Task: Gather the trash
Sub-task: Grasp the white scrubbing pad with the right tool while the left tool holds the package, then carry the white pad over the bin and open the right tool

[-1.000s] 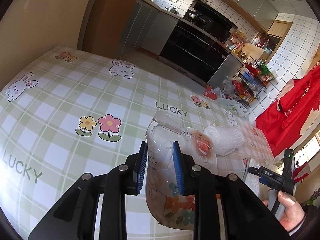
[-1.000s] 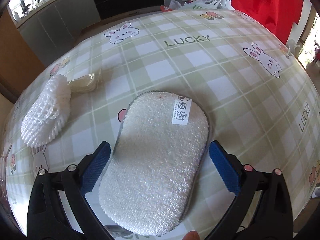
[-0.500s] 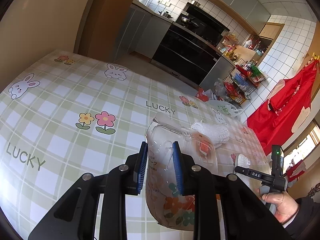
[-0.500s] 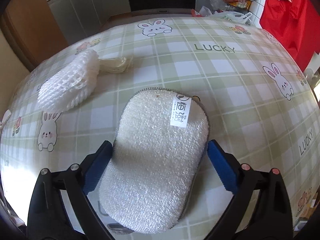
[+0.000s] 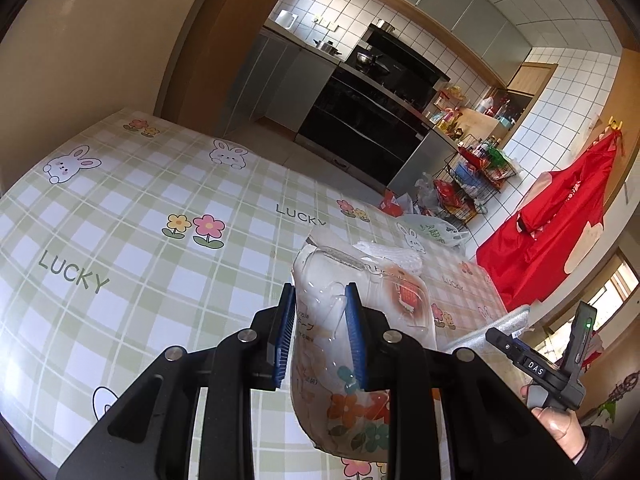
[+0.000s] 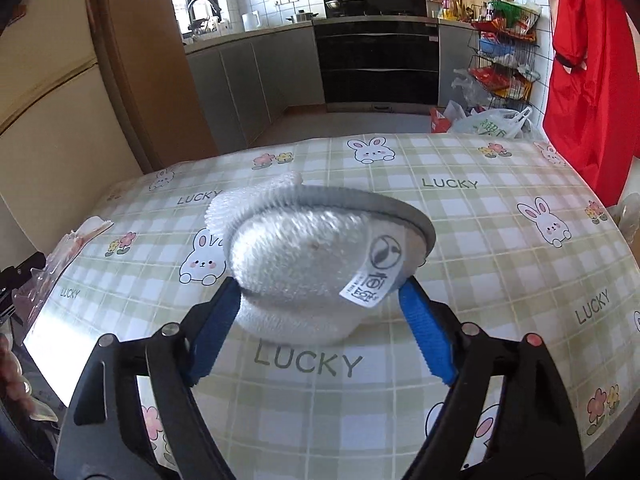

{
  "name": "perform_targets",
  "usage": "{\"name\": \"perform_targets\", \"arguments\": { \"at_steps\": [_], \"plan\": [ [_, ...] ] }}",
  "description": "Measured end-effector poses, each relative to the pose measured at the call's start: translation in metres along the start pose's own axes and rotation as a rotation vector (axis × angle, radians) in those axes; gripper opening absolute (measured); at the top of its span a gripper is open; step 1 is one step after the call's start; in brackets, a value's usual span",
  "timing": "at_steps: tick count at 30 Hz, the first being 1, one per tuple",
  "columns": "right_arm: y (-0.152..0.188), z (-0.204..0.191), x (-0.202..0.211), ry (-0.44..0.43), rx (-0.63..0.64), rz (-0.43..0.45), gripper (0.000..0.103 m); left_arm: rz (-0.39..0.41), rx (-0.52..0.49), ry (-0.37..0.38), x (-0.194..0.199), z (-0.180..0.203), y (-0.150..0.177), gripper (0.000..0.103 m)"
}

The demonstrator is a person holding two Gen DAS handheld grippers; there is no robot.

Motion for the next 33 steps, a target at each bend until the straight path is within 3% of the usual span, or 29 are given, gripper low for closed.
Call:
{"name": "perform_targets", "arguments": {
  "at_steps": [14,33],
  "plan": [
    [0.027,-0.01,0.048,-0.072,0.027,0.068,0.079,0.026,-0.038,0.004,0.038,0.032,0.013,0.025],
    [0.06,-0.055,0.191,-0.199,0.144,0.233,0.079,0.111,-0.083,0.01,0.139,0.065,0.03,0.025]
  ]
}}
Point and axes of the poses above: each gripper's, at about its wrist camera, not at the fingertips, and x roughly against the way its jaws point, z to its right, y to its underside, the point moved 6 cm from there along -x, roughly the way its jaws point, and after that the axes turned 10 degrees about -z, right-handed, at the moved point
